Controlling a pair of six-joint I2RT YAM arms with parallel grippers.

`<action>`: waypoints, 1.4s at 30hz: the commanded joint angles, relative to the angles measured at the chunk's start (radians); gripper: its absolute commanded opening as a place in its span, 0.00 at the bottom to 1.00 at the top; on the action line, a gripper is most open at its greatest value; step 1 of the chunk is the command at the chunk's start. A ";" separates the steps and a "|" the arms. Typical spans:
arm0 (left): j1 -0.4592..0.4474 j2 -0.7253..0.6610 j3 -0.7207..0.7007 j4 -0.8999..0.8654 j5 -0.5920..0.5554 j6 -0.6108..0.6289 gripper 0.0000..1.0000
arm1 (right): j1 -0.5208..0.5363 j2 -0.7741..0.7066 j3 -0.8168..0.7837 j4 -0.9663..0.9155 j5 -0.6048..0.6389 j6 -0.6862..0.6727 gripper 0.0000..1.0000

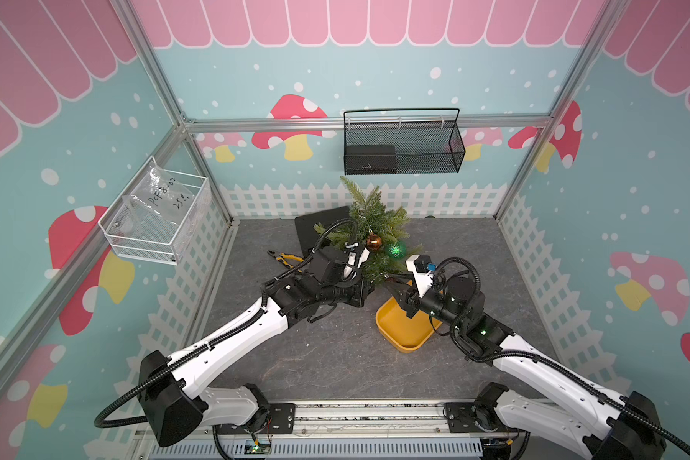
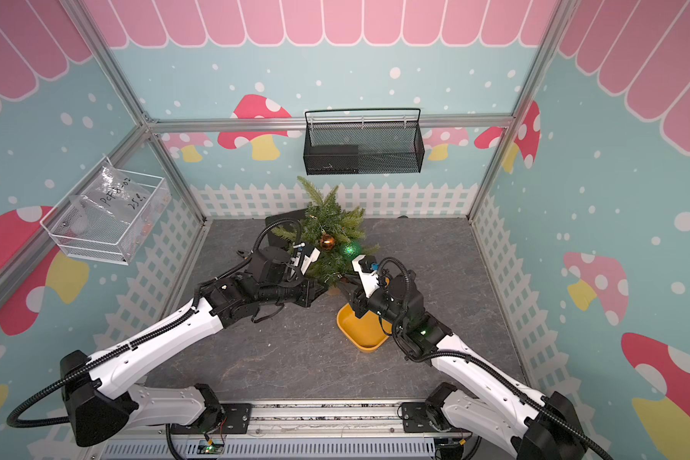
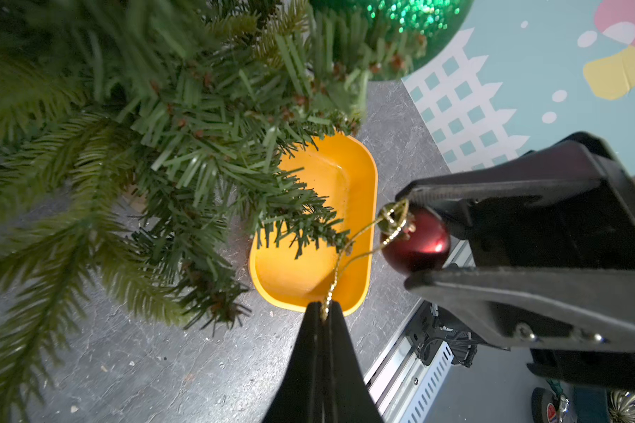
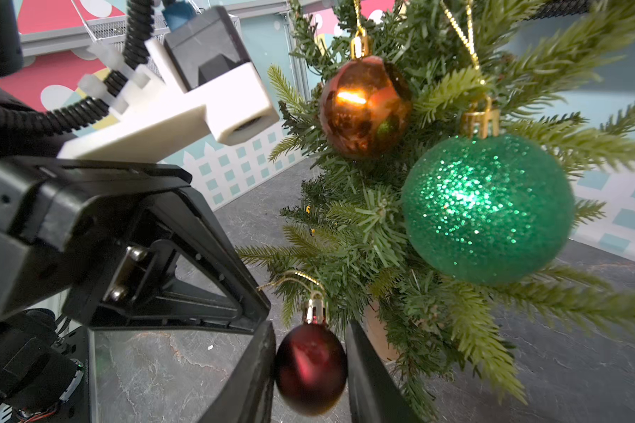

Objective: Decorate the small christmas tree with ornaments
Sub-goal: Hang an ornament on the christmas tree.

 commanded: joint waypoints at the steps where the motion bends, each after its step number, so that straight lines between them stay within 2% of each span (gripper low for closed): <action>1: 0.004 -0.022 -0.017 0.026 0.038 -0.026 0.00 | 0.009 -0.019 -0.013 0.025 -0.012 0.006 0.34; 8: -0.003 -0.066 -0.064 0.039 0.066 -0.050 0.00 | 0.010 -0.037 -0.031 0.023 -0.032 0.027 0.34; 26: -0.008 -0.057 -0.109 0.084 0.112 -0.087 0.00 | 0.020 -0.029 -0.052 0.022 -0.055 0.038 0.34; 42: 0.032 -0.039 -0.113 0.142 0.126 -0.111 0.00 | 0.021 -0.005 -0.016 0.025 0.007 0.026 0.34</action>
